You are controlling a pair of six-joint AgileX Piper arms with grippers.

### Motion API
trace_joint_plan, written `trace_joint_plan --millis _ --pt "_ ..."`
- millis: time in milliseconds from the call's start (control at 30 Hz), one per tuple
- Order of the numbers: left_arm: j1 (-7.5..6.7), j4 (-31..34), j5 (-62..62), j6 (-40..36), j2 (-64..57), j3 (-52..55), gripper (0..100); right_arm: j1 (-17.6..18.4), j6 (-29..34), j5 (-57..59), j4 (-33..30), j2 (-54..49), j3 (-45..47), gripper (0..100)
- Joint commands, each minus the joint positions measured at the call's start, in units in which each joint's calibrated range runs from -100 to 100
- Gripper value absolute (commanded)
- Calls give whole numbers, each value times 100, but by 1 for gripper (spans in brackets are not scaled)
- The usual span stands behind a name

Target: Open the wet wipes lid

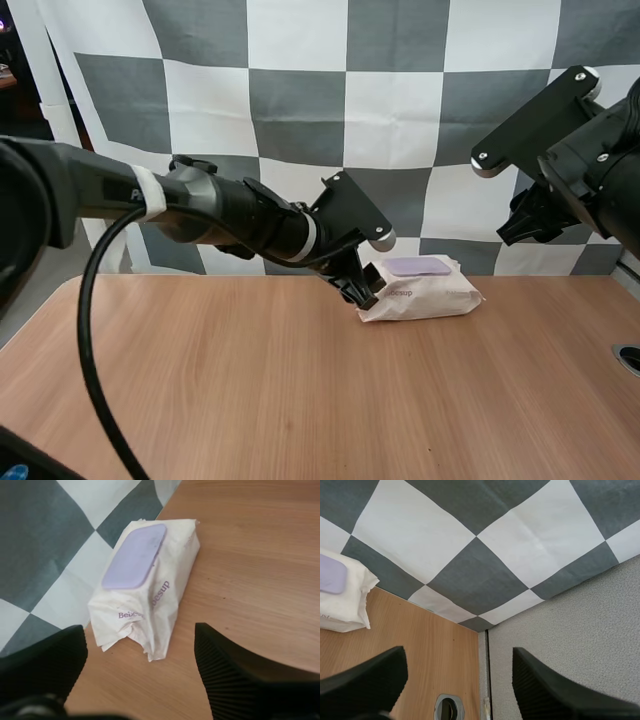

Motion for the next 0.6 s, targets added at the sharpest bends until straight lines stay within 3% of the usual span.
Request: trace_joint_plan --millis 0,567 --pt "0 -183 -84 18 289 -100 100 4 3 -72 9 -4 -4 100" --pt "-8 -518 -20 18 1982 -1308 100 4 -6 -604 -127 -4 -4 100"
